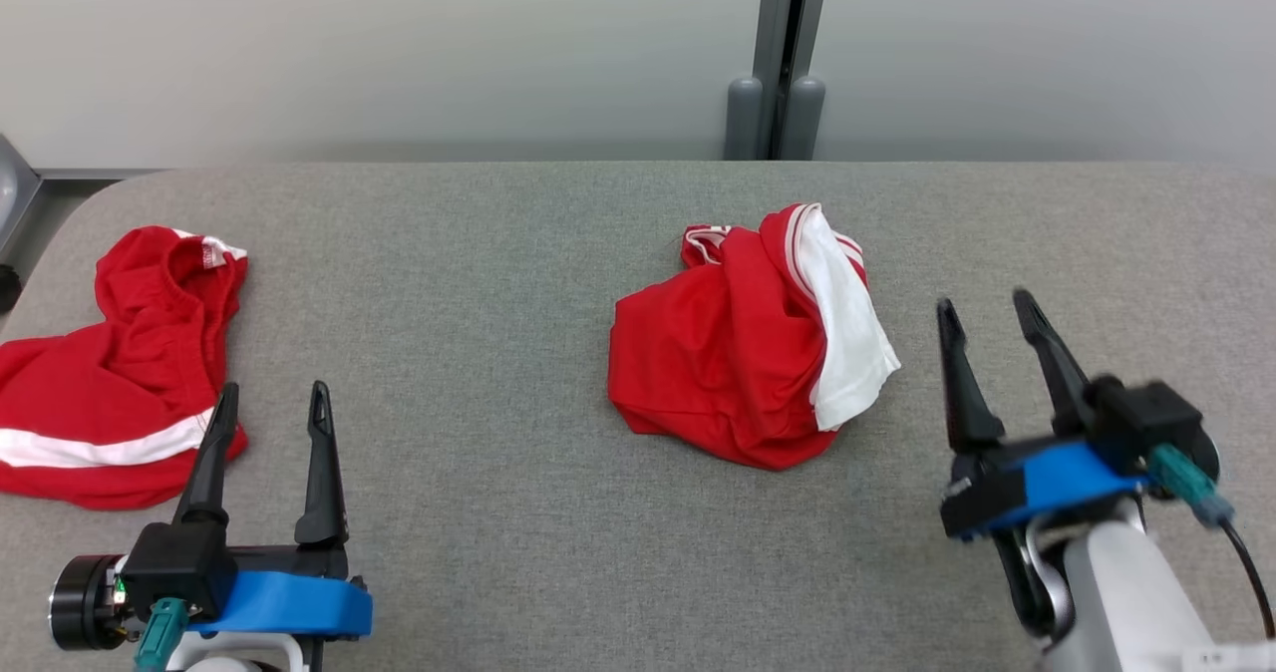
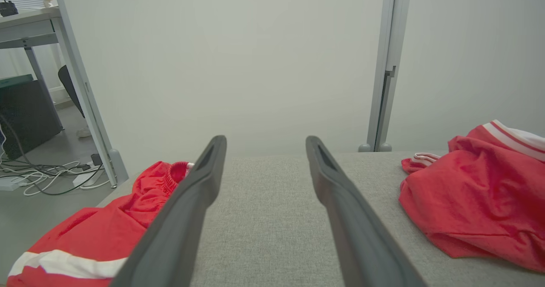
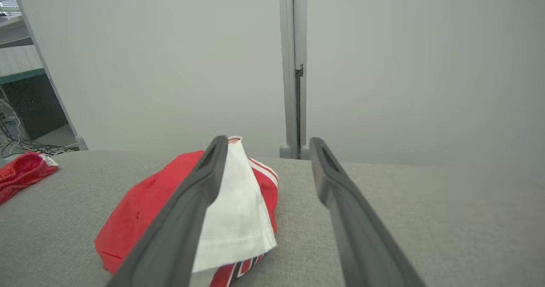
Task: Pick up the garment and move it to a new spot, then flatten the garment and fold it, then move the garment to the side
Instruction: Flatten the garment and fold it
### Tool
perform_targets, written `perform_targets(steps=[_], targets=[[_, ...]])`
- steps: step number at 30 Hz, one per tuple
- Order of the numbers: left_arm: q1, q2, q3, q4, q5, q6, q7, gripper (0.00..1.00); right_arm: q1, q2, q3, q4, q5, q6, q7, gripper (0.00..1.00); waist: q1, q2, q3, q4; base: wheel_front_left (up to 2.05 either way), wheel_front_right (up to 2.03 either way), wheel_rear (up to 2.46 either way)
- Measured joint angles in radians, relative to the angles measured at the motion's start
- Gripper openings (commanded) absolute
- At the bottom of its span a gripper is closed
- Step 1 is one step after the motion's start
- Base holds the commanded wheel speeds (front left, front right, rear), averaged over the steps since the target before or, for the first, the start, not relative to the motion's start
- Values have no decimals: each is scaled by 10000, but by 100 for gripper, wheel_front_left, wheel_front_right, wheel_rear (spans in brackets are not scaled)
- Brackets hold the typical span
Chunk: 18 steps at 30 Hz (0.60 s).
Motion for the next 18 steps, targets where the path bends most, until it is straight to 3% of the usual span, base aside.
perform_targets(steps=[9,18], targets=[[-437,-178,-96,61,58,-119,0,100,-2821,-385,1076,1275,-213,0,1202,100,0,0,471,288,0,0,0],[-785,-328,-288,215,58,-205,0,100,-4409,-780,1643,3925,-42,0,3127,100,2,0,928,835,0,0,0]])
